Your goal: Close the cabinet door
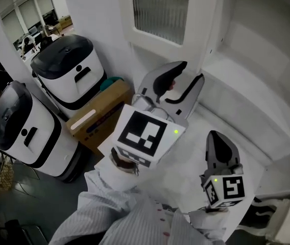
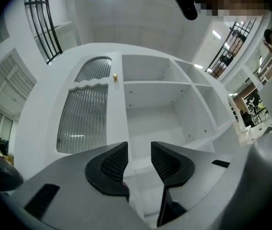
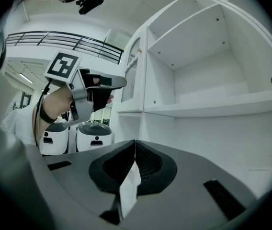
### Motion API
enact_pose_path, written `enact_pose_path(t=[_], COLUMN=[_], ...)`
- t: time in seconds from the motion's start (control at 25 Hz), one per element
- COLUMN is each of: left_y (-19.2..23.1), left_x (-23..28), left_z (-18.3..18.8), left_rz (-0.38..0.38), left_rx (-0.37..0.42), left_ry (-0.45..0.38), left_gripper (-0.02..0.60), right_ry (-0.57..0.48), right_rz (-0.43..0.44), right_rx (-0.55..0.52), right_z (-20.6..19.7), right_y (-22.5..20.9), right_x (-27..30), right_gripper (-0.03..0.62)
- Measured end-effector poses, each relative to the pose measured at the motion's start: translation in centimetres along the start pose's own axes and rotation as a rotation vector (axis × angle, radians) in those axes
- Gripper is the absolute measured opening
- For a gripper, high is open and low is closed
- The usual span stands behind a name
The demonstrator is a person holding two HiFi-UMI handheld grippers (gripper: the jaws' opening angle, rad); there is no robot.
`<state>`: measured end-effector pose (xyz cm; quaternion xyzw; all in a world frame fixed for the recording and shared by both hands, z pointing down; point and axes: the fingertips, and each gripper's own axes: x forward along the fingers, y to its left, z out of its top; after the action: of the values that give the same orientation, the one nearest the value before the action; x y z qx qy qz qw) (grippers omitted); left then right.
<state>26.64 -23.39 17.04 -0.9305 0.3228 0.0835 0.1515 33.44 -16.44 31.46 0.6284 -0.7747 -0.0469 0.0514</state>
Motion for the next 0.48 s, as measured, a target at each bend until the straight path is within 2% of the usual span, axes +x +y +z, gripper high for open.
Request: enact_pose_path(t=[0.16, 0.48], left_y=[-1.6, -5.5], left_x=[-1.6, -4.6], left_z=[-2.5, -9.1], left_rz=[-0.012, -0.048], left_rx=[-0.073, -0.170], left_ry=[0.014, 0.113], left_gripper=[0.150, 0.115], right_ry=[0.002, 0.015], right_rz=[0.001, -0.034], right_rx=[0.005, 0.042], right_z=[0.0, -1.4], right_y=[0.5, 0.7], right_x=[0.0, -0.9], right_gripper=[0.012, 0.012])
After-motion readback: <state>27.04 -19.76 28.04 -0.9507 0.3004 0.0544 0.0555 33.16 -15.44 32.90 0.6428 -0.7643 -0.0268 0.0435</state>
